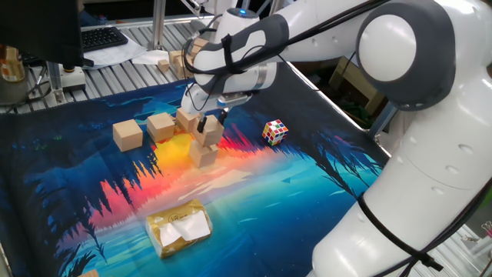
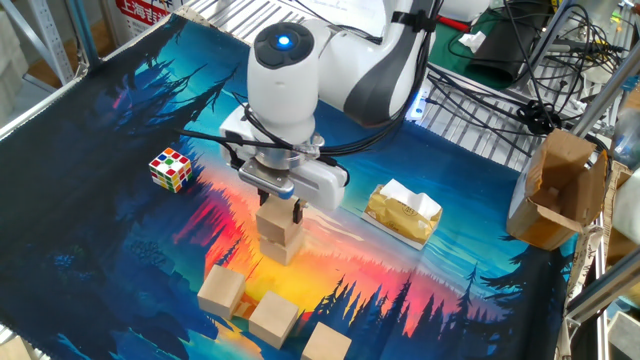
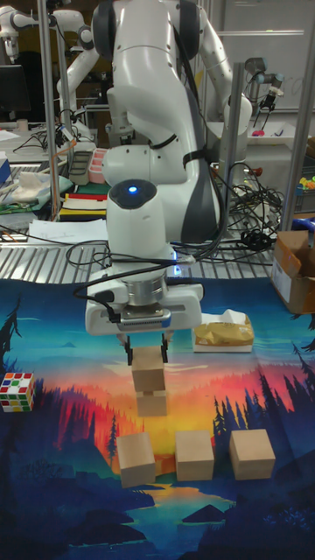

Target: Stack the blocks in a vertical line of five

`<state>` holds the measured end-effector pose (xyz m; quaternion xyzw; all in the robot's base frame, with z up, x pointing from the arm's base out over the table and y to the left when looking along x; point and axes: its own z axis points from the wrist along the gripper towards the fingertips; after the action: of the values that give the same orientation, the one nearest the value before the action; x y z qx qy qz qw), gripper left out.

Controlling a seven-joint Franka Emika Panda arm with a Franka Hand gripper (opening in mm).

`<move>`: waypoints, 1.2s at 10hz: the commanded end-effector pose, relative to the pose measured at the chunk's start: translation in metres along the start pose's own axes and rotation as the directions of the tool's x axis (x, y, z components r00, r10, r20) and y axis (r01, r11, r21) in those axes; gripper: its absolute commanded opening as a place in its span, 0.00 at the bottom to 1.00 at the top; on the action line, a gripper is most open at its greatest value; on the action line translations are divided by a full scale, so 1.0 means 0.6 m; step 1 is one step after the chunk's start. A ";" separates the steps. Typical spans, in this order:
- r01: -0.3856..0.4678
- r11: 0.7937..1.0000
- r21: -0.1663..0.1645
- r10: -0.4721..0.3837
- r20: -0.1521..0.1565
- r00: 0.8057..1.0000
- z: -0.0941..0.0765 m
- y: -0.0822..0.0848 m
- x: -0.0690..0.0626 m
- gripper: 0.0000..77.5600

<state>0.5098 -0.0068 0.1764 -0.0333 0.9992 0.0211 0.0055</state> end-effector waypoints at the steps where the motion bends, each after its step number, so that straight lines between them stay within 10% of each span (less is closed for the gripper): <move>1: -0.021 1.000 -0.001 0.021 0.009 1.000 0.006 0.002 0.008 0.02; 12: -0.035 0.999 0.005 0.035 0.036 0.999 0.026 0.004 0.020 0.02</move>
<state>0.4973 -0.0047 0.1600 -0.0151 0.9995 0.0188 0.0217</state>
